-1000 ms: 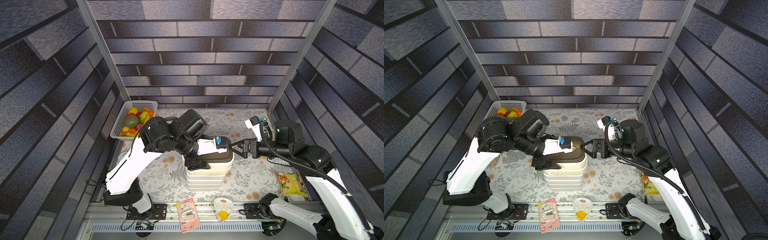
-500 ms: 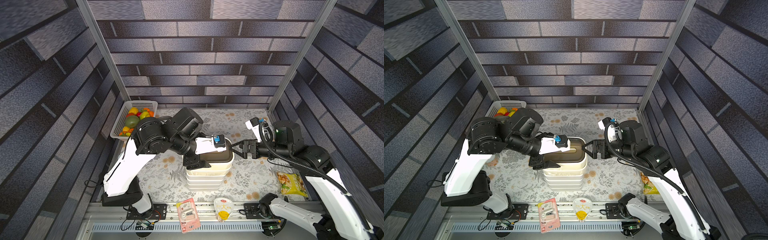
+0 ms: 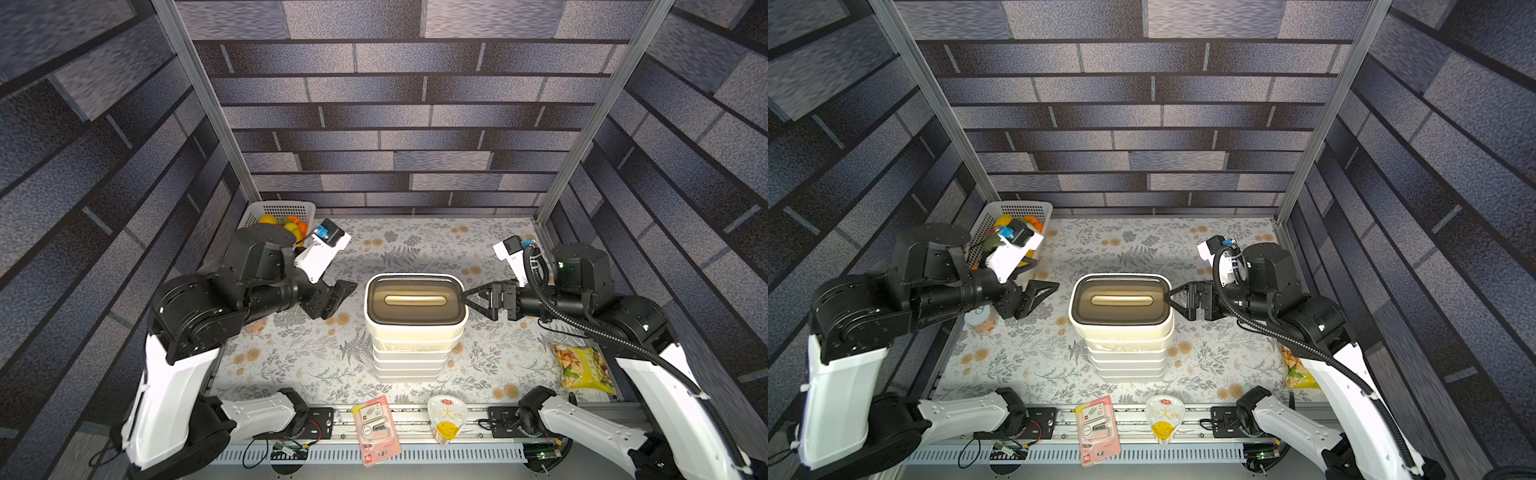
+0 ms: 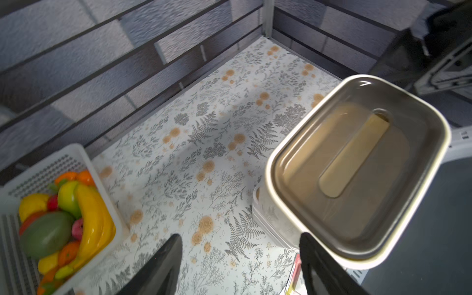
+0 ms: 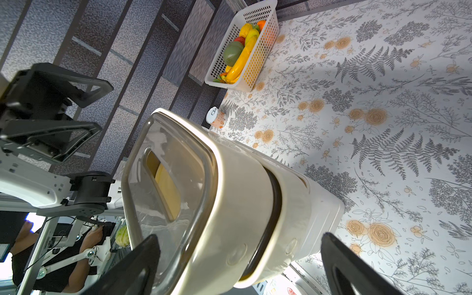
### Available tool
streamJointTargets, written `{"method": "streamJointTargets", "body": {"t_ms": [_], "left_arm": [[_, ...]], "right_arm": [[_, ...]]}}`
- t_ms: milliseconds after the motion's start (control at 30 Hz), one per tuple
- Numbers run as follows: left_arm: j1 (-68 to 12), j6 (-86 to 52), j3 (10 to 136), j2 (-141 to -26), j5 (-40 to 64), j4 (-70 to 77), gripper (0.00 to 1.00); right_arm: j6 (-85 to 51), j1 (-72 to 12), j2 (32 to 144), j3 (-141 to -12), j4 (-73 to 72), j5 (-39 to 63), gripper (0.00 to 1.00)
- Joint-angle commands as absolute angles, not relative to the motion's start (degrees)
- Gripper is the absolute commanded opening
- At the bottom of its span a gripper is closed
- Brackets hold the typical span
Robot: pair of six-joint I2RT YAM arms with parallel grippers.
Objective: Stack the tissue boxes
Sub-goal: Place the tissue box at the tissue box.
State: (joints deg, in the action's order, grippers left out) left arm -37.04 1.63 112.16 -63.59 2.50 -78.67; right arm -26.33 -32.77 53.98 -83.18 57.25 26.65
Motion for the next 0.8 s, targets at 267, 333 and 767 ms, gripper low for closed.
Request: {"method": "streamJointTargets", "body": {"t_ms": [267,333,767], "left_arm": [[-24.6,-13.9,87.9,-51.9,25.7,-67.0,0.73],[-24.5,-13.7,87.4,-51.7,29.0,-66.4,0.74],[-24.6,-10.1,89.0,-54.7,34.3,-70.5,0.74]], "right_arm": [[-29.0,-33.2,51.6,-81.5,53.9,29.9,0.99],[-28.7,-33.2,51.5,-81.5,54.2,29.9,1.00],[-30.2,-33.2,51.6,-81.8,51.2,33.8,1.00]]}}
